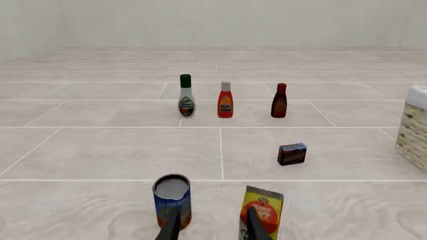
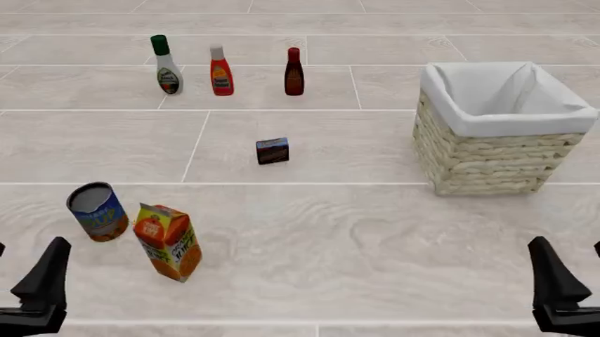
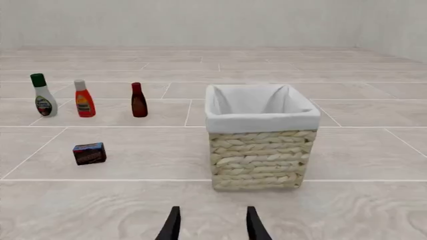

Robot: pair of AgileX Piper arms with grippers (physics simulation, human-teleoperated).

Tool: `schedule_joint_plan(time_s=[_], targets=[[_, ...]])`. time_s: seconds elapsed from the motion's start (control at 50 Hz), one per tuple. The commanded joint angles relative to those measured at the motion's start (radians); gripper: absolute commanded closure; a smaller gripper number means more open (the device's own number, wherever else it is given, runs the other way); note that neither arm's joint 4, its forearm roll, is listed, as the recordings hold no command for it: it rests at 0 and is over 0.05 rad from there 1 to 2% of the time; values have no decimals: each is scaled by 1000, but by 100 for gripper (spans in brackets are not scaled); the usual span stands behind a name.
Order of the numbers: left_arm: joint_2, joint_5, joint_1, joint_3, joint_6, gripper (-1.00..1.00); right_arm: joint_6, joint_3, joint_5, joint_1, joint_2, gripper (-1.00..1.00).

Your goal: Pick the chocolate pudding and place it in the basket.

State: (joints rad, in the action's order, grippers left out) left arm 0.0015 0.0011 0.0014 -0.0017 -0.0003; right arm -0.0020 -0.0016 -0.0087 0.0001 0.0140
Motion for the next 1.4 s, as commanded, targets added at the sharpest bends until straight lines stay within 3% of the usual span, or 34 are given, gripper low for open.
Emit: schedule_joint_plan(time_s=[0.02, 0.42, 0.52, 0.56, 0.64, 0.72, 0.88, 0.98, 1.08, 1.22, 1.4], targets=[[3, 0, -1, -3, 0, -100, 1, -2, 6, 6, -2, -100], [1, 5, -2, -5, 0, -100, -4, -4, -5, 24, 21, -100], [0, 5, -2, -5, 0, -100, -56, -66, 4, 63, 60, -100], [0, 6, -2, -6, 0, -100, -63, -114, -3, 91, 117, -100], [0, 9, -2, -8, 0, -100, -138, -174, -46, 145, 253, -100], [-1, 10, -2, -11, 1, -100, -160, -240, -102, 220, 419, -100], [-1, 10, -2, -10, 1, -100, -194, -294, -170, 277, 593, -100], [-1, 3, -2, -12, 8, -100, -250, -325, -219, 326, 718, -100], [-1, 2, -2, -12, 10, -100, -283, -392, -208, 345, 782, -100], [-1, 0, -2, -10, 9, -100, -287, -476, -190, 373, 871, -100], [-1, 2, -2, -7, 5, -100, -358, -606, -122, 431, 1014, -100]])
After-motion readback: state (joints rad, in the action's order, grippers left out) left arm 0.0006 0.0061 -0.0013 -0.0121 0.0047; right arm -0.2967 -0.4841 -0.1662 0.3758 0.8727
